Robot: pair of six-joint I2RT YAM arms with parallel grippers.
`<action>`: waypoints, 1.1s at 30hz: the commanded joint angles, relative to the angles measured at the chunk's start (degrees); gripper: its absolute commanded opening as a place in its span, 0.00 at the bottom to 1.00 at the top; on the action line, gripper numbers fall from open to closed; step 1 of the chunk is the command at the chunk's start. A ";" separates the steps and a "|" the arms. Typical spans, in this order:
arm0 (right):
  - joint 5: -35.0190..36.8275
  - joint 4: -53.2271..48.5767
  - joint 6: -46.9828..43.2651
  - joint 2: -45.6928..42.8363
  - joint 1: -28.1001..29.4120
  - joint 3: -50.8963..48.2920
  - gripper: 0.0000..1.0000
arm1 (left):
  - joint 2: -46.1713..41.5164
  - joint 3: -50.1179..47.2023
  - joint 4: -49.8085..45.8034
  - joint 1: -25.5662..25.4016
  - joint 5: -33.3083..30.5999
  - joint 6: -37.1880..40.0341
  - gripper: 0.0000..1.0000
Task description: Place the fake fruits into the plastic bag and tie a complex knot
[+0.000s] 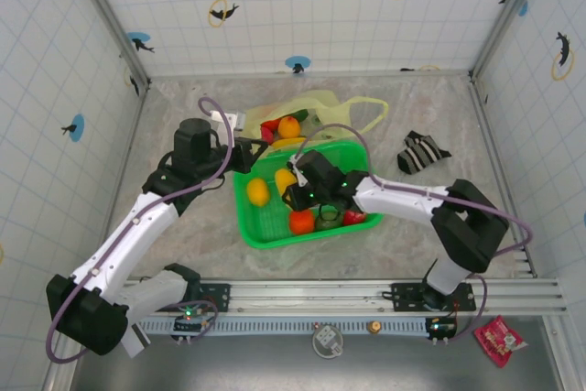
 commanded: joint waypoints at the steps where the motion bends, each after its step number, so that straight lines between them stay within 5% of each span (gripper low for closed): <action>1: 0.06 5.43 -1.90 -6.38 -2.78 -5.04 0.42 | -0.22 0.07 -0.54 -0.21 -0.33 1.74 0.00; 12: -6.03 12.31 -0.19 -11.16 -12.17 -5.12 0.41 | -0.03 -0.28 -0.34 -0.21 -0.11 1.43 0.00; 26: -11.09 5.06 7.13 7.58 -17.98 15.60 0.43 | 0.22 0.80 -0.32 -0.21 0.63 1.24 0.00; 33: -6.48 2.67 13.81 16.90 -19.94 25.97 0.47 | 0.24 1.18 -0.27 -0.22 0.47 1.26 0.00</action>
